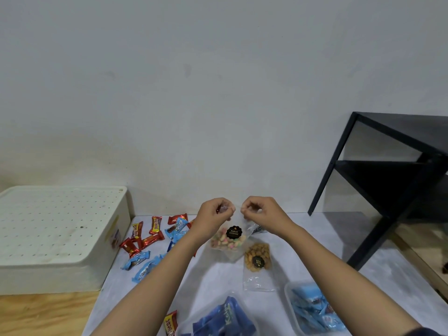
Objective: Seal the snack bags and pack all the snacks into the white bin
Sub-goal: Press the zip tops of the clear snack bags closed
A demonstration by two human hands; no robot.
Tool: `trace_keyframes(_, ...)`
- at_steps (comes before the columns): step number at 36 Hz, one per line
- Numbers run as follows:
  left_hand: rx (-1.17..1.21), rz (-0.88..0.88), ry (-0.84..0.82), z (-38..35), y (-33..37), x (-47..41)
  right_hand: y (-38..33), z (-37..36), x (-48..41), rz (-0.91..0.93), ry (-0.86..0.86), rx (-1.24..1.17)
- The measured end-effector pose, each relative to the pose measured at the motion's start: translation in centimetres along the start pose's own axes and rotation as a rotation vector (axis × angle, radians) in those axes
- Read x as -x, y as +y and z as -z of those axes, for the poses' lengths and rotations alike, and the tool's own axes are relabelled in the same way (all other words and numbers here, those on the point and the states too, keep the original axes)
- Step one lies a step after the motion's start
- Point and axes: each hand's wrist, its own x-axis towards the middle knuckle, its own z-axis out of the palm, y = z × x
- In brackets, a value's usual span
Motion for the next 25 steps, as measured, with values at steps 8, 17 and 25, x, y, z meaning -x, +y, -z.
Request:
trace_keyframes(8,0.06,0.034,-0.064,0.22,-0.27,0.12,-0.16,-0.06,-0.05,-0.011,0.027,-0.021)
trace_keyframes(17,0.022,0.042,-0.106,0.44,-0.15,0.33,0.12,-0.44,-0.23,-0.045,0.063,-0.097)
trace_keyframes(25,-0.026,0.019,-0.087,0.55,-0.07,0.72,-0.57,-0.77,-0.01,-0.052,0.053,-0.158)
